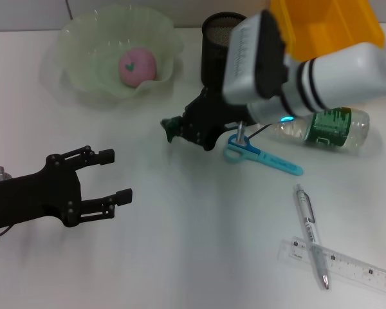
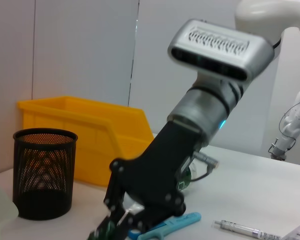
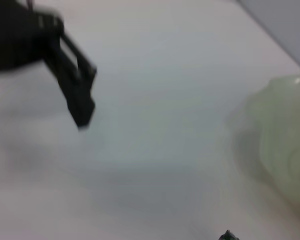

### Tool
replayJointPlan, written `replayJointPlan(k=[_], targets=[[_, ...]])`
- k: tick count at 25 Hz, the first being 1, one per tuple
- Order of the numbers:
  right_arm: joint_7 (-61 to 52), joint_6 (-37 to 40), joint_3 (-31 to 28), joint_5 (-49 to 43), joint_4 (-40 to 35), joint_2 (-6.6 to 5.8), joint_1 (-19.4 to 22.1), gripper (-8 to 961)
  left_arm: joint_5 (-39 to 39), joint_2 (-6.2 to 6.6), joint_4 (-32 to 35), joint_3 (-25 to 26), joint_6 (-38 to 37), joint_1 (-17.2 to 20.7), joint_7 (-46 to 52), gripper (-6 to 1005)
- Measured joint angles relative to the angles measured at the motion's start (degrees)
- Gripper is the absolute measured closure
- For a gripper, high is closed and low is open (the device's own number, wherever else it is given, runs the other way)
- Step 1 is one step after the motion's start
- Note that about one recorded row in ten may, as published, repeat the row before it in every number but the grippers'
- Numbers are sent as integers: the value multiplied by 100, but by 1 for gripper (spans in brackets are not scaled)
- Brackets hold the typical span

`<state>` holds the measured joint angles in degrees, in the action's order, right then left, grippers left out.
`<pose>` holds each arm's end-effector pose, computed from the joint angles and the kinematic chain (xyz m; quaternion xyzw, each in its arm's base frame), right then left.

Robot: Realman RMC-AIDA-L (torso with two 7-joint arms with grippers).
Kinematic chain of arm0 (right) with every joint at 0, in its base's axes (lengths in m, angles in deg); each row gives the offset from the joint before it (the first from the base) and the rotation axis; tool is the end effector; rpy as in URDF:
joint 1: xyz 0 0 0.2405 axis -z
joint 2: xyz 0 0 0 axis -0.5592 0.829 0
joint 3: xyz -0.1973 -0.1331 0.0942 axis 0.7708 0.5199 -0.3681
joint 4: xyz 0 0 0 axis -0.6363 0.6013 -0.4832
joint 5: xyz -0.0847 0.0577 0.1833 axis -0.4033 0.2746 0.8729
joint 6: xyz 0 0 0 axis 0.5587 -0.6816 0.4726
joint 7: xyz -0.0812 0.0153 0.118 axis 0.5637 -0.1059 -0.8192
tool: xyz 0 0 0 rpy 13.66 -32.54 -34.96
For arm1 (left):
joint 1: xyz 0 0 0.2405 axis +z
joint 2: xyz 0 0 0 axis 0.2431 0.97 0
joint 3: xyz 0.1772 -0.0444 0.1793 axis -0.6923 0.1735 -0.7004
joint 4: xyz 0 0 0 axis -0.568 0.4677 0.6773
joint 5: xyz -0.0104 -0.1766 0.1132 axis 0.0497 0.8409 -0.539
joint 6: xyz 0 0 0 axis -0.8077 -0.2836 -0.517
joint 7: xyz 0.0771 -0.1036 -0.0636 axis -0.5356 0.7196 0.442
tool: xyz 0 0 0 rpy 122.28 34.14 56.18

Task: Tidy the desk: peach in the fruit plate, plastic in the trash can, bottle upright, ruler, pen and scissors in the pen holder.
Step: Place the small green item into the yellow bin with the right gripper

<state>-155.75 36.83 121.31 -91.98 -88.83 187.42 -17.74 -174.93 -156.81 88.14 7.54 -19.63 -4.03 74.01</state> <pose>0.1534 0.4009 -0.1126 -0.9914 0.0013 0.0276 0.1282 -0.3110 0.2673 0.0039 -0.9381 -0.1463 -0.2765 0.1487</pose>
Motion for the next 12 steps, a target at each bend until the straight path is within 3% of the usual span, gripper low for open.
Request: replayJointPlan(k=[4, 6, 12], targets=[[-9, 494, -570, -35, -488, -57, 463, 852, 0, -9, 0, 0, 0, 0, 0, 207], [-8, 897, -1108, -37, -915, -70, 943, 867, 0, -29, 0, 0, -7, -2, -2, 208], [76, 1676, -2007, -5, -1290, -30, 1557, 907, 24, -73, 1, 0, -16, -21, -1, 211]])
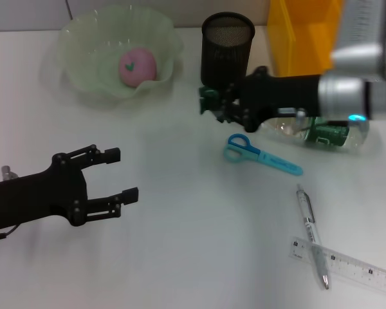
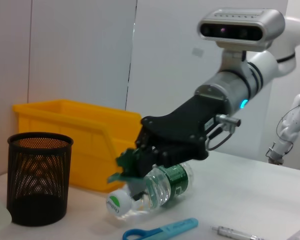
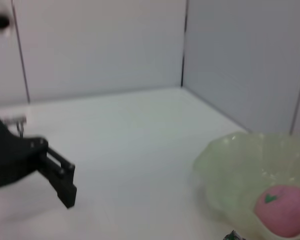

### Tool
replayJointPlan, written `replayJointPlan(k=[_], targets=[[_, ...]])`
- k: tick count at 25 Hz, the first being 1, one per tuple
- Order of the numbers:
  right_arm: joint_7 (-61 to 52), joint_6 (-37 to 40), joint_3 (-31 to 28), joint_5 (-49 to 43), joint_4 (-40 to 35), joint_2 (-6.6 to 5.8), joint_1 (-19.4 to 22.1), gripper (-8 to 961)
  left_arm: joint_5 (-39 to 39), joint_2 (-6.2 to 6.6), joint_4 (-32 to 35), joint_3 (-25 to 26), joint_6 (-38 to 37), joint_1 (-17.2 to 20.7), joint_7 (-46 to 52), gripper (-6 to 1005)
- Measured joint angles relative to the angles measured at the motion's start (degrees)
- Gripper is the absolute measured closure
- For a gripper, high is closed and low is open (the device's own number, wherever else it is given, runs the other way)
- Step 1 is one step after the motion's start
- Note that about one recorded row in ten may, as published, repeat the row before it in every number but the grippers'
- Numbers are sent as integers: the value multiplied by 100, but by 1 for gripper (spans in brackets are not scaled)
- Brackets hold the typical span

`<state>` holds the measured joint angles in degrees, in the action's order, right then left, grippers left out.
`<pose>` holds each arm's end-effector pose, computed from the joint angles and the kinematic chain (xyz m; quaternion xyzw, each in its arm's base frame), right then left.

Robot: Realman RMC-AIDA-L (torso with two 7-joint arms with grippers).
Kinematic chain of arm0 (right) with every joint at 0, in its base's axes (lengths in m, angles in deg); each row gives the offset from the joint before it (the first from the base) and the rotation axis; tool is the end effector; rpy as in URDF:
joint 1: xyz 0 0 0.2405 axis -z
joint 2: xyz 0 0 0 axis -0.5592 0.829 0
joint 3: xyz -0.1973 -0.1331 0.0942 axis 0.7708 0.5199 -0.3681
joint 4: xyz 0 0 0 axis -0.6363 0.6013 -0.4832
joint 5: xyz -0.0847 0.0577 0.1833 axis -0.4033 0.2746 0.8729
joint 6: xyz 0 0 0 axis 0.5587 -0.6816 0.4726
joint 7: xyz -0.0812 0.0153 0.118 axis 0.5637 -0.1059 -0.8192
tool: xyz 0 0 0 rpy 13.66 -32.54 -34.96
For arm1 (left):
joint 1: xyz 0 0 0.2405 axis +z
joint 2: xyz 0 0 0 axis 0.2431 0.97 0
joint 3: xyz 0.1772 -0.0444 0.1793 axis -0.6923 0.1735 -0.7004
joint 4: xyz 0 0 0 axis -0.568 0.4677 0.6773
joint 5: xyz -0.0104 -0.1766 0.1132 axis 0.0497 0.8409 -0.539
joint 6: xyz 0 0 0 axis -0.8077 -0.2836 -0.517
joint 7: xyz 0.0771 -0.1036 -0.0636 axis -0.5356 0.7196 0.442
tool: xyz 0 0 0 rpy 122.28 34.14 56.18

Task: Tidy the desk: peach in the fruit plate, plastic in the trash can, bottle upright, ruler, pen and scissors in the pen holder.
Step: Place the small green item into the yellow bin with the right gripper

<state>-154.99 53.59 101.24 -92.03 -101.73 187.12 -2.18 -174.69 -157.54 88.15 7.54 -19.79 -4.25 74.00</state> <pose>0.1904 0.3808 -0.0452 -0.9671 0.0963 0.1768 0.1558 -0.3065 0.2677 -0.0005 -0.9363 -0.1454 -0.2846 0.1458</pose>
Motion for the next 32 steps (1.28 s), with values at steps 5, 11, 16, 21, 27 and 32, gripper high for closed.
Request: replayJointPlan(k=[5, 11, 16, 21, 27, 32], targets=[[361, 1013, -1286, 66, 198, 35, 421, 919, 13, -136, 28, 3, 16, -48, -67, 213], [787, 1554, -1873, 506, 634, 29, 723, 918, 21, -331, 18, 217, 54, -102, -254, 216], [1050, 1655, -2173, 922, 926, 26, 968, 918, -6, -529, 8, 379, 64, -162, -450, 219], [1320, 1640, -2570, 1501, 1187, 28, 1139, 917, -11, -586, 0, 329, 84, -285, -466, 221], [1570, 1383, -3262, 1692, 1355, 37, 1102, 917, -21, -596, -1, 316, 124, -340, -466, 224], [2094, 660, -3607, 2031, 1738, 53, 795, 916, -24, -595, -1, 316, 124, -350, -435, 227]])
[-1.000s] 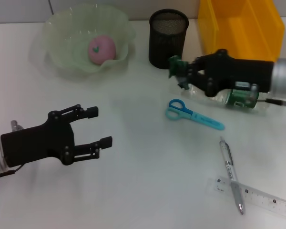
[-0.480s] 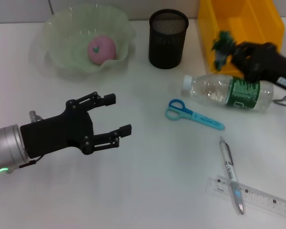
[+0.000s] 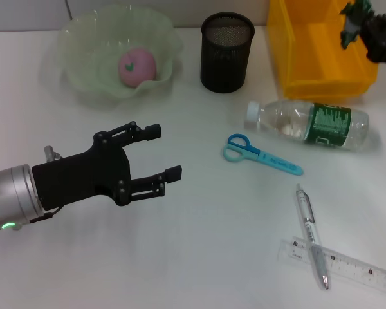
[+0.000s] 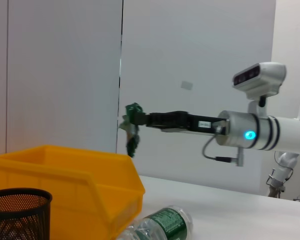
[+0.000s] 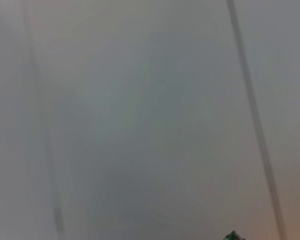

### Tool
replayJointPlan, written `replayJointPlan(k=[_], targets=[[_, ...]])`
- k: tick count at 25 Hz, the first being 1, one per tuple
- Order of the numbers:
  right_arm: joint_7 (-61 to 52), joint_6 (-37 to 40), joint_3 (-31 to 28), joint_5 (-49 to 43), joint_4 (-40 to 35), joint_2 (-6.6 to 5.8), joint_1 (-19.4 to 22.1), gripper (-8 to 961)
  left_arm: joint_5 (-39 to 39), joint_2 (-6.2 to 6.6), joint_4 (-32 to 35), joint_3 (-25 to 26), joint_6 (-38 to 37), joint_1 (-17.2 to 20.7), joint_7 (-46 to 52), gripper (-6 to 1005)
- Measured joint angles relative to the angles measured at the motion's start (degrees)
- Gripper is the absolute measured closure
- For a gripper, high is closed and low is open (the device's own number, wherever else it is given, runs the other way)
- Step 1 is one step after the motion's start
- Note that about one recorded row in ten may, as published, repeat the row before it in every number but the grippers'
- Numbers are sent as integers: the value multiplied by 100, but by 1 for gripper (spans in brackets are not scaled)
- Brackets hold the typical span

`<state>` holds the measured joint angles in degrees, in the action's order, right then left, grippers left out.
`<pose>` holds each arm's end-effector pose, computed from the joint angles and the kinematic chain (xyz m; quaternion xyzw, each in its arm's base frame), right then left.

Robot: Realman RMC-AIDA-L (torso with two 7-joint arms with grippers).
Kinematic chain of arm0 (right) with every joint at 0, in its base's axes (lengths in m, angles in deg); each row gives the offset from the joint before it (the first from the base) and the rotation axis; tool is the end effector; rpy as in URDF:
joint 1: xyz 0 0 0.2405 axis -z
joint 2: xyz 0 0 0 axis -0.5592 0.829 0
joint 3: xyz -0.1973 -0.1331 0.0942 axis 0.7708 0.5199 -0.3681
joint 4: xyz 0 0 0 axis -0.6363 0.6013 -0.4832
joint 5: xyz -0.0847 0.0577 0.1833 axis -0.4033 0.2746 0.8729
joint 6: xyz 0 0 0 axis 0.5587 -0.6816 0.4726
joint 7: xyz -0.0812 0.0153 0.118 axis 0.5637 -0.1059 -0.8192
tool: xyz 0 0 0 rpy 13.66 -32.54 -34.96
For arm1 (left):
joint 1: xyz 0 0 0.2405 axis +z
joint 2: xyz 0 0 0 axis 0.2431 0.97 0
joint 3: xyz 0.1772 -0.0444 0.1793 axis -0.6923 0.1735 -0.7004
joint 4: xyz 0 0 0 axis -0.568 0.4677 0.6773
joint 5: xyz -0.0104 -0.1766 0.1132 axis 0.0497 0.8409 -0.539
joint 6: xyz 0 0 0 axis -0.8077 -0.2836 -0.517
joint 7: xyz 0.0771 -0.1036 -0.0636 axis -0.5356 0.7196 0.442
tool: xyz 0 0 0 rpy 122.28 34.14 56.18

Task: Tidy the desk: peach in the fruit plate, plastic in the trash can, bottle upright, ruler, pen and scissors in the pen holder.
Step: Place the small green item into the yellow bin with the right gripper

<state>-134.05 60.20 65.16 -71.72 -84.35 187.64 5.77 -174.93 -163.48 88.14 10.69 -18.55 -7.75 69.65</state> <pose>0.2902 0.3633 0.0349 -0.7779 0.2456 0.4080 0.4101 -0.2692 0.2832 -0.0313 -0.9262 -0.1029 -0.3275 0.1560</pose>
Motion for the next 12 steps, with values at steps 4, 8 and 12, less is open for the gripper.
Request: replayJointPlan(k=[4, 8, 12], targets=[[463, -482, -13, 399, 234, 1, -273, 916, 0, 0, -3, 0, -1, 0, 30, 229], [573, -1051, 28, 578, 289, 5, -508, 895, 0, 4, -12, 1, -2, 1, 40, 231], [579, -1662, 26, 591, 312, 5, -726, 868, 0, 23, -60, 14, -2, -1, 43, 233]])
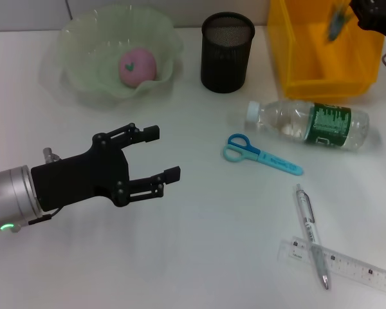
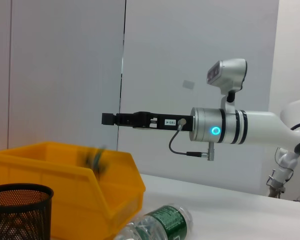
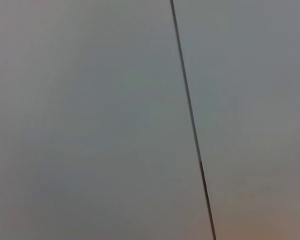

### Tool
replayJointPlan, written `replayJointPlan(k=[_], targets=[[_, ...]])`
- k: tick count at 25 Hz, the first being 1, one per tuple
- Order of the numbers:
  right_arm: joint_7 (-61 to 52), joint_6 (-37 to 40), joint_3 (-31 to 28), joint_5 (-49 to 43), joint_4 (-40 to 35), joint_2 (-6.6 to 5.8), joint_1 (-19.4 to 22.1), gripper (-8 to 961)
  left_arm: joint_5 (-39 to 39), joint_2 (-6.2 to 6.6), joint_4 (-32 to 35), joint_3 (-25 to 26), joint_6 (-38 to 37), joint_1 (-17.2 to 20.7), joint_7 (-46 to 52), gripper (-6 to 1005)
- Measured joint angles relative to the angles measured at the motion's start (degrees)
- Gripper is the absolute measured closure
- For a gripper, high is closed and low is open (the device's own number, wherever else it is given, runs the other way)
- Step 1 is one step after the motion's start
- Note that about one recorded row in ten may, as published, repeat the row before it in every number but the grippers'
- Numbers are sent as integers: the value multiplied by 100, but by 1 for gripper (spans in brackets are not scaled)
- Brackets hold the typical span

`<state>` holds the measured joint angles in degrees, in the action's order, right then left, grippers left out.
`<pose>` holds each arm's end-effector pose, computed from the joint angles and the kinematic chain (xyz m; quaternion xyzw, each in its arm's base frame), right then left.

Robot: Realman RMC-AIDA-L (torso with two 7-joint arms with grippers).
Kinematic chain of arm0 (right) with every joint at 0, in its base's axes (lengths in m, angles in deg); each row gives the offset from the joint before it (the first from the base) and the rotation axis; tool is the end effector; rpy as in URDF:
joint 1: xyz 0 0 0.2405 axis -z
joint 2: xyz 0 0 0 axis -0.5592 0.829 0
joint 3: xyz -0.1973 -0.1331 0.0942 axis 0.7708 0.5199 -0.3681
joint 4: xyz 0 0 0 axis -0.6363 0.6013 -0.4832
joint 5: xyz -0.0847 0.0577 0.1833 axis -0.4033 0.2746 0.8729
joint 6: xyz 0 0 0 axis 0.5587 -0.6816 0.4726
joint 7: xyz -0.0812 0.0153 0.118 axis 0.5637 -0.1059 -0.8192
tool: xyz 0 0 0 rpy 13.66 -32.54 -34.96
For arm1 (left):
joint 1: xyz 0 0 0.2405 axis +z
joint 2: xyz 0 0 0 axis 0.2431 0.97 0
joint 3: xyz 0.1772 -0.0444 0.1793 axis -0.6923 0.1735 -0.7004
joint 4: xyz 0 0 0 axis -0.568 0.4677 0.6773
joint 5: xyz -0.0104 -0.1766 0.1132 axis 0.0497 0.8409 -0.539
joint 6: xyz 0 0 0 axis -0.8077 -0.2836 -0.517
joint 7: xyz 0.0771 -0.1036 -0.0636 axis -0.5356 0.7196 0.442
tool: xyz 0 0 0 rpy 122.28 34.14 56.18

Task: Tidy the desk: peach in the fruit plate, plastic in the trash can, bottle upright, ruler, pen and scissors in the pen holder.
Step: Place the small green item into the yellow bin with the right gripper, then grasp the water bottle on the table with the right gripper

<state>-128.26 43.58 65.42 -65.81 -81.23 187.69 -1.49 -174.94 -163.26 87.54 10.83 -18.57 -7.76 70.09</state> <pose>0.2833 0.4128 0.0312 -0.7534 0.2735 0.3526 0.4829 -0.2713 0.2825 -0.0310 -0.9254 -0.1110 -0.3275 0.1549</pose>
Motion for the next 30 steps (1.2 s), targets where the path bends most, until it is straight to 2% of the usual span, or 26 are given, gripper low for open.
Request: replayJointPlan(k=[7, 11, 18, 22, 26, 30], targets=[[-1, -7, -34, 7, 5, 2, -15, 661, 0, 12, -1, 12, 0, -10, 2, 236], [-66, 96, -20, 278, 5, 0, 67, 481, 0, 19, -1, 7, 0, -14, 3, 238], [-953, 1476, 10, 403, -114, -90, 531, 226, 0, 21, -1, -9, -4, -44, 5, 242], [-1502, 2346, 97, 214, -341, -203, 884, 214, 1, 22, -1, -13, -36, -69, 12, 244], [-1853, 2991, 107, -182, -773, -238, 1200, 202, 1, 18, -1, -18, -45, -74, 13, 246], [-2878, 3038, 70, -1638, -1605, -283, 1248, 190, 1, 18, -4, -64, -49, -76, 13, 248]])
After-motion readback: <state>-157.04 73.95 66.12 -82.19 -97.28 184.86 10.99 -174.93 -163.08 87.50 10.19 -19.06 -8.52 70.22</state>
